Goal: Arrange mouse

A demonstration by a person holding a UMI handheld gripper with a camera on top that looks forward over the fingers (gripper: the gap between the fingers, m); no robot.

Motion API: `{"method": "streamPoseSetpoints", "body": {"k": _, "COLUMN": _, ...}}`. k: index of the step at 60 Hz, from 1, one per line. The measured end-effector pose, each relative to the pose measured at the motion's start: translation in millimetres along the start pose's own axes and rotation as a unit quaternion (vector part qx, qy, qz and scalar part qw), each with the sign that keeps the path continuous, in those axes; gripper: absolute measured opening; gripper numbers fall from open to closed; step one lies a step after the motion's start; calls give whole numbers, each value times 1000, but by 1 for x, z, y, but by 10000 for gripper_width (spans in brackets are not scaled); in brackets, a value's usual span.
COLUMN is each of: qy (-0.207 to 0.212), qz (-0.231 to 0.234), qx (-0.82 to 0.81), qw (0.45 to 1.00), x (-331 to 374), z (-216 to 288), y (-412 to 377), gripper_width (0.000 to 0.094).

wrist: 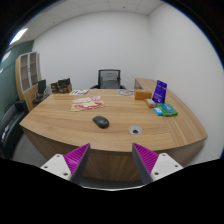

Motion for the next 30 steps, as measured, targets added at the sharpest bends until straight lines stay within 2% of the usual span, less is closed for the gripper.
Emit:
{"method": "streamPoseSetpoints", "body": {"k": 14, "qy": -3, "qz": 6, "qx": 4, "qw": 1000, "x": -46, "z": 16, "y": -37, "gripper_width": 868}}
{"method": "streamPoseSetpoints", "body": {"k": 30, "qy": -13, "qz": -7, "qx": 2, "qw": 1000, "x": -113, "z": 29, "y": -59, "gripper_width": 865}}
Point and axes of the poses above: the point between the fingertips, and its own axes, seen from behind it with the camera up: y to the right, z up, x backward, against the way the camera looks, the point moved 9 cm from there along x, backward, against the way the camera looks, and after that the axes turned 11 degrees about x, right-handed, at the moved point
